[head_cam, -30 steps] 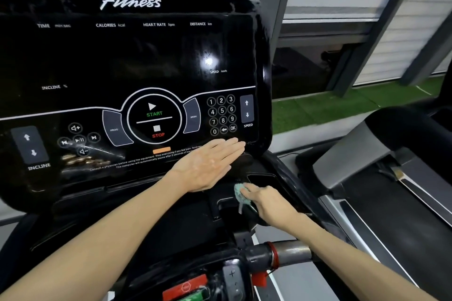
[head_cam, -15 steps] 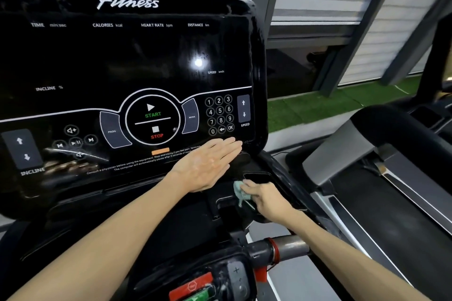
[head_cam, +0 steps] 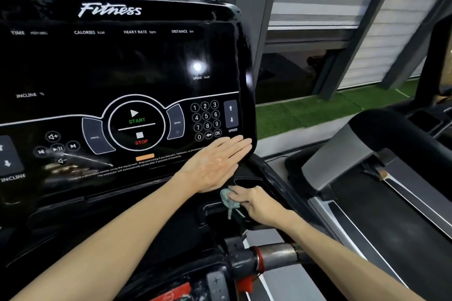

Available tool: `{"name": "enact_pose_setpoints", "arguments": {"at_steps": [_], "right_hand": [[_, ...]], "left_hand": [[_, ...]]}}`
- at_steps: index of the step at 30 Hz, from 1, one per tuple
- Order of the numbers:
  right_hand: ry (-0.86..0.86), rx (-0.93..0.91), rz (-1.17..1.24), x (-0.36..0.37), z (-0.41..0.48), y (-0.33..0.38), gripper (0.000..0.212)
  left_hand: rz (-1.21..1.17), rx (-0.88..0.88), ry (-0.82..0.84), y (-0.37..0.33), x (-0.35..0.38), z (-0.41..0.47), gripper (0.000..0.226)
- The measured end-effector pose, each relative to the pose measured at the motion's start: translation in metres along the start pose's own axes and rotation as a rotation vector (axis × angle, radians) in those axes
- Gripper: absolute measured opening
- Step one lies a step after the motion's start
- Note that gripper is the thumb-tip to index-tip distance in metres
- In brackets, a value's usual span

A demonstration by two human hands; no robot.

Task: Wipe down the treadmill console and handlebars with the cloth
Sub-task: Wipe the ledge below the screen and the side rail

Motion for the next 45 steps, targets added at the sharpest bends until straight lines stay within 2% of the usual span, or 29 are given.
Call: {"name": "enact_pose_setpoints", "arguments": {"at_steps": [4,12,16,22,25,28,34,39,42,45], "right_hand": [[0.027,-0.095,0.069,0.000,0.010,-0.004,0.043],[0.345,-0.236,0.160,-0.008,-0.049,-0.041,0.052],[0.346,-0.298,0.094,-0.011,-0.051,-0.046,0.059],[0.332,-0.575,-0.038,0.020,-0.029,0.003,0.057],[0.316,-0.562,0.030,0.011,-0.031,-0.008,0.058],[0.345,-0.475,0.145,-0.006,-0.048,-0.036,0.062],[0.313,-0.337,0.185,-0.036,-0.071,-0.088,0.056],[0.335,-0.412,0.106,-0.020,-0.056,-0.046,0.047],[0.318,-0.439,0.077,0.000,-0.049,-0.021,0.056],[0.290,-0.440,0.059,0.003,-0.057,-0.025,0.054]], "left_hand": [[0.024,-0.065,0.055,-0.003,0.015,0.016,0.058],[0.132,-0.098,0.128,-0.004,0.028,0.014,0.058],[0.178,-0.122,0.138,-0.005,0.025,0.015,0.057],[0.209,-0.129,0.160,-0.005,0.026,0.015,0.058],[0.194,-0.134,0.170,-0.005,0.027,0.015,0.057],[0.186,-0.140,0.158,-0.005,0.026,0.015,0.057],[0.198,-0.143,0.156,-0.006,0.025,0.016,0.057],[0.203,-0.147,0.141,-0.005,0.024,0.016,0.057],[0.208,-0.144,0.142,-0.006,0.025,0.016,0.056],[0.214,-0.145,0.164,-0.005,0.028,0.015,0.056]]}}
Point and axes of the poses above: each hand's wrist, its own z-axis towards the middle knuckle, its own x-axis out of the palm, y = z × x, the point moved 8 cm from there along z, towards the middle knuckle, and after that the axes turned 6 degrees about z, right-handed, at the moved point
